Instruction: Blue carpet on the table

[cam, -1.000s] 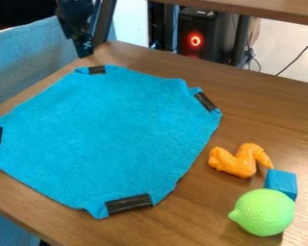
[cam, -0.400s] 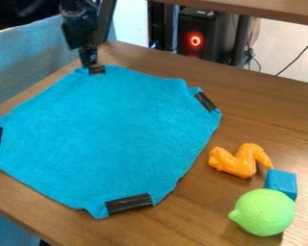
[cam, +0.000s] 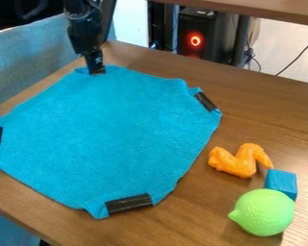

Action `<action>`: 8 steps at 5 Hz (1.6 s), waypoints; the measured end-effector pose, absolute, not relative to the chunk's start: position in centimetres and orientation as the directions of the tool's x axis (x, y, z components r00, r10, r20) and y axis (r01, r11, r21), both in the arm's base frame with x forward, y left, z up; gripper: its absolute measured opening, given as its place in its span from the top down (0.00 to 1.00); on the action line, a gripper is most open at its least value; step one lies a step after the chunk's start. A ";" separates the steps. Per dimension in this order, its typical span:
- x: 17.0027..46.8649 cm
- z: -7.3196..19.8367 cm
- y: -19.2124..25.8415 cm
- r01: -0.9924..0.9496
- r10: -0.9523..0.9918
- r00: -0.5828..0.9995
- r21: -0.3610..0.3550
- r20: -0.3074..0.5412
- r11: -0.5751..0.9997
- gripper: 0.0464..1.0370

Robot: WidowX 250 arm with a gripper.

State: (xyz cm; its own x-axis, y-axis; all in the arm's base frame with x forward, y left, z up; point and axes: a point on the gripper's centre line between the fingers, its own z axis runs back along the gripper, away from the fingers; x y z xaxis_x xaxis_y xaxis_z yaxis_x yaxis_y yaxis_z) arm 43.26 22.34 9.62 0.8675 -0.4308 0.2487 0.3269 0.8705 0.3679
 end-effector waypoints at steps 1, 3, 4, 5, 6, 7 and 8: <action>43.1 9.3 22.0 0.331 -0.427 0.868 0.347 0.252 0.878 0.04; 43.2 8.2 22.4 0.314 -0.398 0.894 0.346 0.206 0.884 0.09; 43.5 8.2 22.5 0.285 -0.376 0.900 0.352 0.222 0.891 0.37; 43.4 7.8 22.1 0.281 -0.365 0.900 0.325 0.238 0.903 0.66; 42.8 8.1 21.4 0.284 -0.368 0.892 0.307 0.264 0.908 0.88; 42.1 10.2 20.8 0.282 -0.376 0.873 0.307 0.311 0.909 0.99; 41.4 12.8 19.7 0.280 -0.391 0.842 0.319 0.371 0.906 1.00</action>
